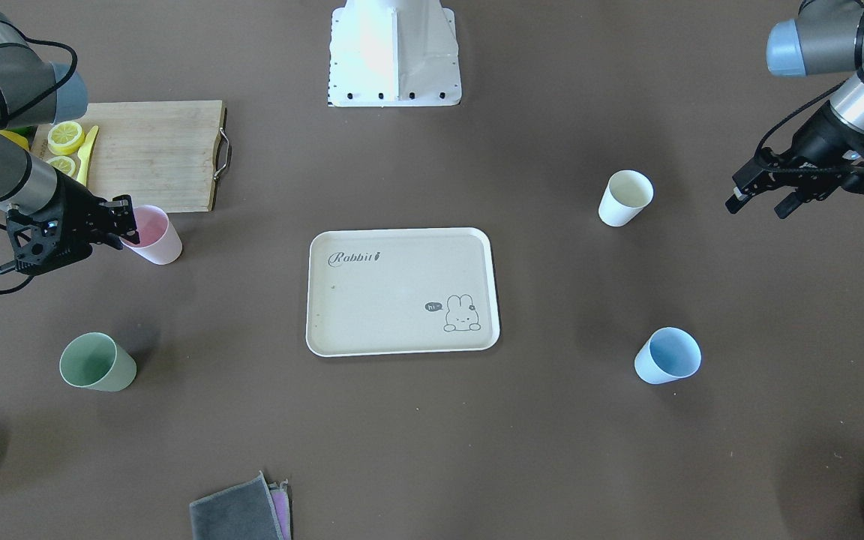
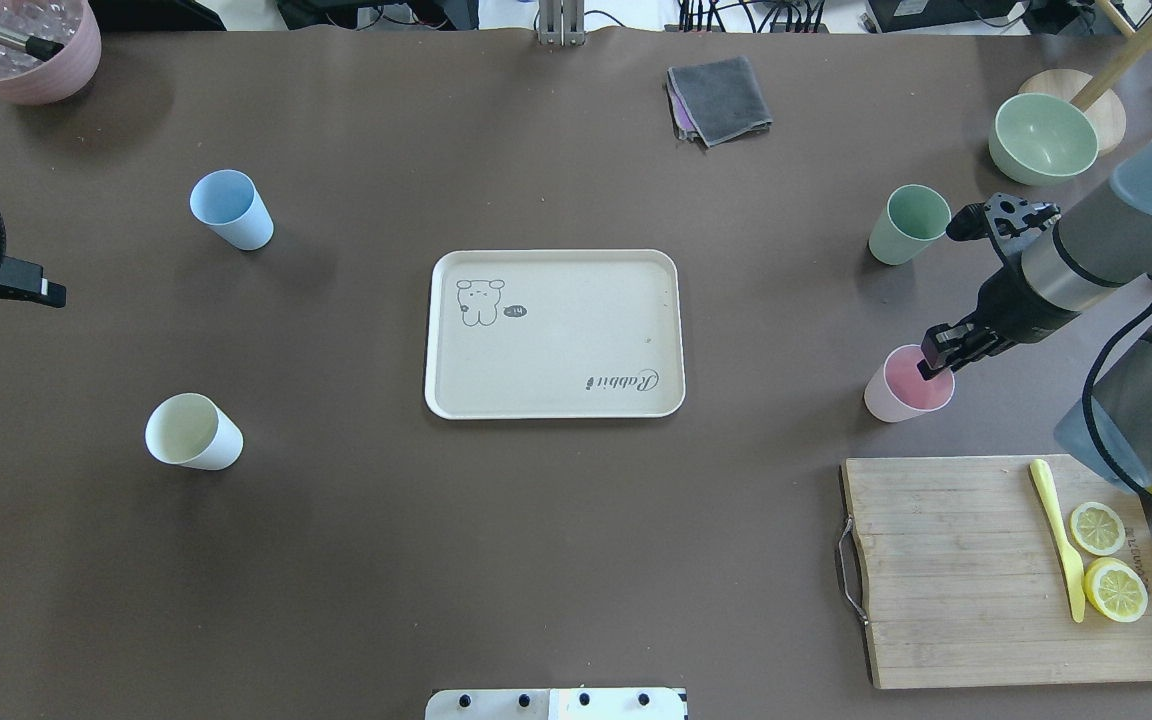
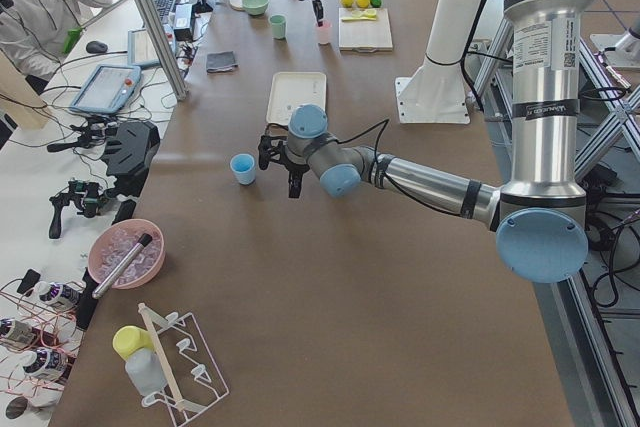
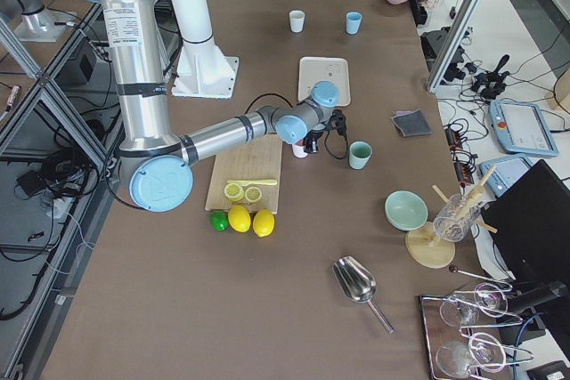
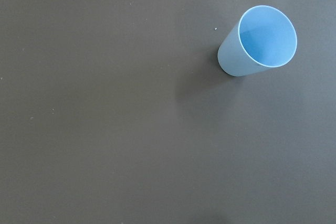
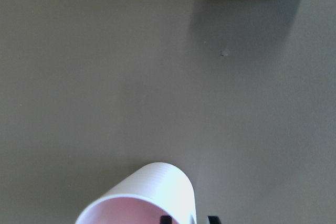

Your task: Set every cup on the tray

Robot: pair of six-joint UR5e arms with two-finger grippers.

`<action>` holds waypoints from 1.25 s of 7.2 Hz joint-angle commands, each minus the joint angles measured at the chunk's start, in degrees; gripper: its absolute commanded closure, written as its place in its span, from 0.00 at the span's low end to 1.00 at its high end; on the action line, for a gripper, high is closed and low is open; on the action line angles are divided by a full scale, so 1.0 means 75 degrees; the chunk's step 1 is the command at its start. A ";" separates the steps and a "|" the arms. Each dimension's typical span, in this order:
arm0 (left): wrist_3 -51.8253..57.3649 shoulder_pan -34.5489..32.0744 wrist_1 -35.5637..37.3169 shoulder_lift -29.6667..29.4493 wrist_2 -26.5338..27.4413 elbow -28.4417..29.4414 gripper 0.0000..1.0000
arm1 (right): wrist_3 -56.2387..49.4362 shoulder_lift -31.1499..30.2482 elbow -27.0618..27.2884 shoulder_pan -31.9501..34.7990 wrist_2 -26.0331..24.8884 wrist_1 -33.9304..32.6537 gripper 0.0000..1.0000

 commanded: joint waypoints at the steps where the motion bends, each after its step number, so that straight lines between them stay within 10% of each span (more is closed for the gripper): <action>1: -0.0667 0.0484 0.0012 0.0036 0.0137 -0.0243 0.02 | 0.0001 0.0004 0.0042 -0.0009 0.0051 0.0000 1.00; 7: -0.0682 0.2641 0.0035 0.0189 0.1447 -0.0386 0.31 | 0.1931 0.1980 -0.0283 -0.0160 0.0228 -0.0083 1.00; 8: -0.0682 0.2747 0.0035 0.0189 0.1532 -0.0362 0.43 | 0.2410 0.2460 -0.0634 -0.0394 0.0030 -0.0048 1.00; 9: -0.0694 0.2749 0.0035 0.0189 0.1532 -0.0350 0.90 | 0.2600 0.2639 -0.0707 -0.0547 -0.0169 -0.0024 1.00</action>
